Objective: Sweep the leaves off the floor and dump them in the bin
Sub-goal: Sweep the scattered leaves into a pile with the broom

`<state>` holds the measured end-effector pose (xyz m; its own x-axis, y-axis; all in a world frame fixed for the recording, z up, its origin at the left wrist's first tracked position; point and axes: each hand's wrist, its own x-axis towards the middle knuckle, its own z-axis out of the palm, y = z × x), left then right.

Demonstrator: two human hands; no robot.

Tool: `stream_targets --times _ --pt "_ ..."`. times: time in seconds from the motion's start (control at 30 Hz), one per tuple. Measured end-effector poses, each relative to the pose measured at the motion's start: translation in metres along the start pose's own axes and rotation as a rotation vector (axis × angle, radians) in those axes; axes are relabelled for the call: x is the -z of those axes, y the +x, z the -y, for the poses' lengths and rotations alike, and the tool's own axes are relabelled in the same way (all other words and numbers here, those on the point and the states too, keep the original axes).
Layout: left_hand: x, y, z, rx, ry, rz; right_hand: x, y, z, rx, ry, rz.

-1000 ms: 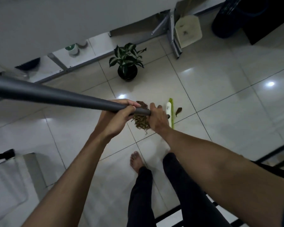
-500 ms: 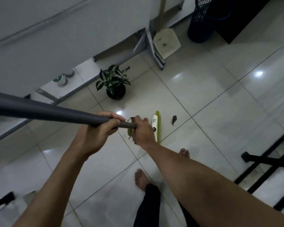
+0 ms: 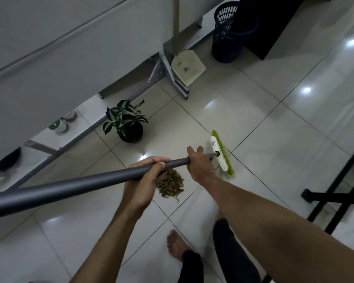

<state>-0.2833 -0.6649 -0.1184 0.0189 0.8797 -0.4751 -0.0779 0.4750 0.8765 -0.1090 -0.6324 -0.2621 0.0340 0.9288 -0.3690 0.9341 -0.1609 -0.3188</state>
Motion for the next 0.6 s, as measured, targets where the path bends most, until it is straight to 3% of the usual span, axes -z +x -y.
stream_targets --times 0.23,0.6 --pt "0.009 -0.008 0.008 0.060 0.056 -0.033 -0.042 -0.016 0.007 -0.022 0.079 0.071" --pt "0.064 -0.038 -0.036 0.026 0.294 -0.042 -0.045 -0.050 0.091 0.019 0.281 0.121"
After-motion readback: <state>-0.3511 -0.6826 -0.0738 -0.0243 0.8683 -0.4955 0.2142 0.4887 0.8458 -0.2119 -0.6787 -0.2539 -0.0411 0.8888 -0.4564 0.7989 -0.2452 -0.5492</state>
